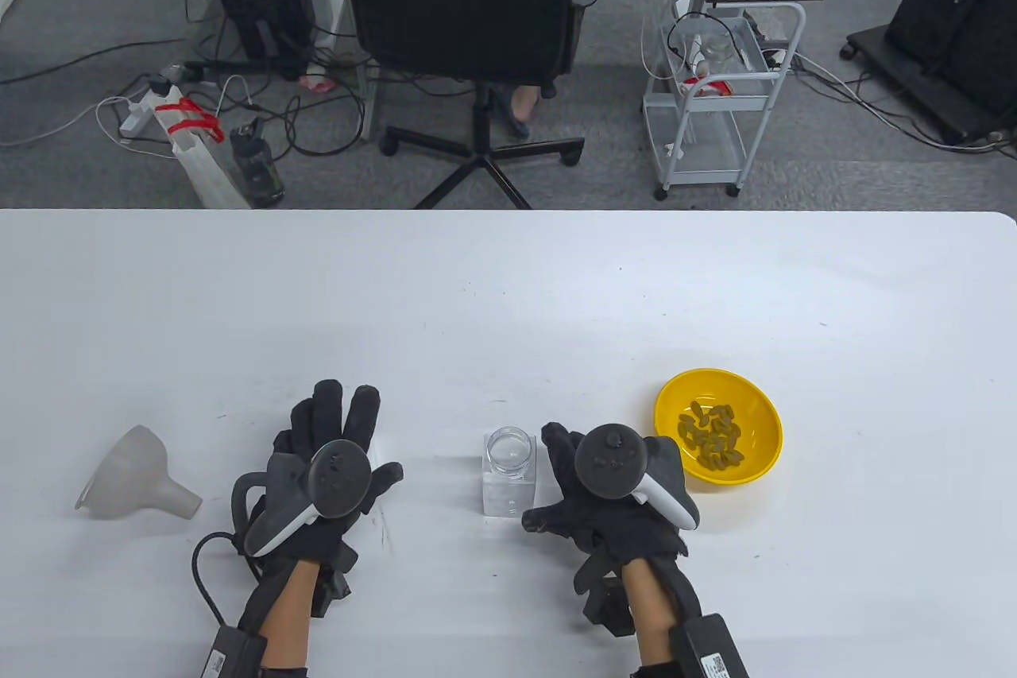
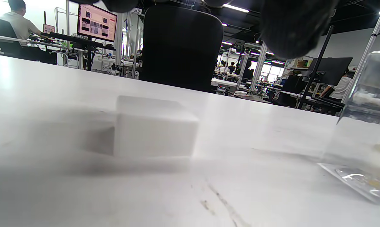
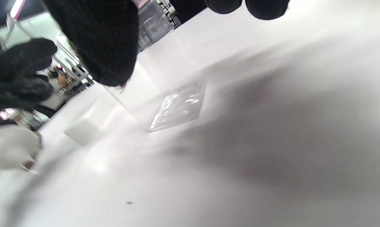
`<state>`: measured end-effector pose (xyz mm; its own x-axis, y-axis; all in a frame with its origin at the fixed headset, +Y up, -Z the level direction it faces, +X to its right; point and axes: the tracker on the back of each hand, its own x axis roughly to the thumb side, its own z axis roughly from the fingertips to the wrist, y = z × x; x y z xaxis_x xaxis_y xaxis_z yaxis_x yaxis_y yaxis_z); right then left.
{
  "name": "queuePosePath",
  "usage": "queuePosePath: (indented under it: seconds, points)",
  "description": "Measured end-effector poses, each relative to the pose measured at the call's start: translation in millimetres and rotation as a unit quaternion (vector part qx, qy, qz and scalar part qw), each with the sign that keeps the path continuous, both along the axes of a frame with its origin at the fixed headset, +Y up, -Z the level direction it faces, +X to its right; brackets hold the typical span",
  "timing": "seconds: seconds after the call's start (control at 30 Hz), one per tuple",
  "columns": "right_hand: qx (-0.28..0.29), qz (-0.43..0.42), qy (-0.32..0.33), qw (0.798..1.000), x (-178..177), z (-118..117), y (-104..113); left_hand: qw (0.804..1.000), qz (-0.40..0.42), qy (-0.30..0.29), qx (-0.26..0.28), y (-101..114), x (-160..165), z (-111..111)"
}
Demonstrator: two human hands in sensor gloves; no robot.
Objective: Transfer raisins through funnel into coffee jar
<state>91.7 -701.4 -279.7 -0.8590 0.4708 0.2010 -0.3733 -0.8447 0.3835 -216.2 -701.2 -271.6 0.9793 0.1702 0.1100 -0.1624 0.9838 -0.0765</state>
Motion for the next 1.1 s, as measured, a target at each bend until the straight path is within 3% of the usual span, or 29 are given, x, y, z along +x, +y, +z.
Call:
queuePosePath:
  seconds: [0.2, 0.37, 0.57, 0.73, 0.87, 0.97, 1.1]
  points:
    - [0.11, 0.103, -0.018, 0.988, 3, 14, 19, 1.0, 0.001, 0.001, 0.001, 0, -1, 0]
    - [0.146, 0.14, -0.04, 0.978, 25, 17, 13, 1.0, -0.004, 0.004, 0.004, -1, -3, 0]
    - [0.116, 0.159, -0.058, 0.979, 36, 12, -7, 1.0, -0.018, 0.009, 0.001, -2, -4, -2]
    - [0.113, 0.152, -0.067, 0.98, 38, 13, -8, 1.0, -0.016, 0.02, 0.016, 4, -12, -4]
    - [0.125, 0.137, -0.069, 0.98, 41, 16, -3, 0.995, -0.053, 0.071, 0.041, 14, -42, -2]
    - [0.121, 0.123, -0.069, 0.983, 42, 15, -3, 0.983, -0.089, 0.152, 0.051, 24, -88, 5]
    - [0.111, 0.123, -0.062, 0.984, 40, 13, -5, 0.963, -0.069, 0.26, 0.033, 23, -147, 18]
